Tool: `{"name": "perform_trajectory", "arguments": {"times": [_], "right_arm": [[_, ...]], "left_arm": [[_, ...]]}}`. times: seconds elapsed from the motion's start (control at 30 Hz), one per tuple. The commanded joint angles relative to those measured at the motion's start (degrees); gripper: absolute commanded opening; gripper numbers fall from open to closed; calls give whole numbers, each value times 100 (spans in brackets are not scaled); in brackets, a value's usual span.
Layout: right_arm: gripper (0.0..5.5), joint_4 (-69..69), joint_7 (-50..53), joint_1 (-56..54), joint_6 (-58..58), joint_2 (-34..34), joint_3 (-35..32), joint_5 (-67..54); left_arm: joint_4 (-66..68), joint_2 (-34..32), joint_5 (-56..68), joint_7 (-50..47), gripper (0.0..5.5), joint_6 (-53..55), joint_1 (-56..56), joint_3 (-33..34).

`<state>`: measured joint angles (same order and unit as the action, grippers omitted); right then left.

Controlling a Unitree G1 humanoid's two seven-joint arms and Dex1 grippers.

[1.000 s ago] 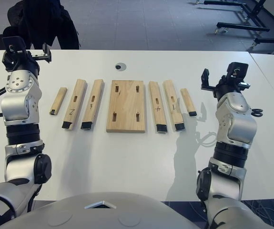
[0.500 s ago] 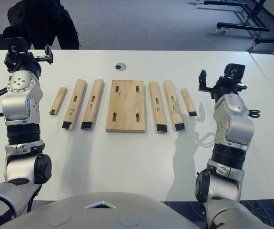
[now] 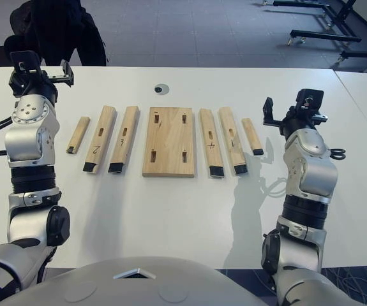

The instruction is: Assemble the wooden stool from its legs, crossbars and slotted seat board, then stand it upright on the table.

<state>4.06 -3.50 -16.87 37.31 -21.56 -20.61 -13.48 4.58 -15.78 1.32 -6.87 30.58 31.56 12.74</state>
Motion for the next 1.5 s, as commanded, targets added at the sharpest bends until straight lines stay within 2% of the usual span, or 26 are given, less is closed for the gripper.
{"name": "perform_trajectory", "arguments": {"times": [0.03, 0.47, 0.53, 0.6, 0.7, 0.83, 1.03, 1.2, 1.43, 1.5], "right_arm": [[537, 45, -12, 19, 30, 16, 0, -17], [537, 66, 3, 3, 68, 18, 13, -23], [537, 2, -298, 1, 306, -124, 89, -164], [537, -364, -827, 10, 266, -606, 628, 153], [537, -1477, -1651, -200, -52, -1014, 1057, 315], [537, -2749, -2241, -333, -548, -1295, 1188, 436], [537, -3733, -2712, -327, -1123, -1086, 1544, 597], [537, -3479, -2806, -351, -1103, -848, 1646, 472], [537, -3302, -2627, -203, -1028, -895, 1812, 730], [500, -3402, -2553, -149, -1048, -868, 1745, 714]], "left_arm": [[-35, 15, -10, 17, 540, 45, -21, 3], [90, 3, -34, 5, 540, 18, 69, -20], [105, -14, -38, 17, 540, 18, 77, -22], [74, -32, -42, 13, 540, 30, 44, -6], [4, -29, -55, -26, 540, 37, -27, 27], [-97, 3, -66, -73, 540, 64, -62, 54], [-147, 4, -82, -102, 540, 104, -98, 68], [-167, 2, -94, -90, 540, 138, -73, 42], [-153, -1, -93, -80, 540, 131, -71, 42], [-156, 5, -89, -82, 540, 125, -77, 46]]}}
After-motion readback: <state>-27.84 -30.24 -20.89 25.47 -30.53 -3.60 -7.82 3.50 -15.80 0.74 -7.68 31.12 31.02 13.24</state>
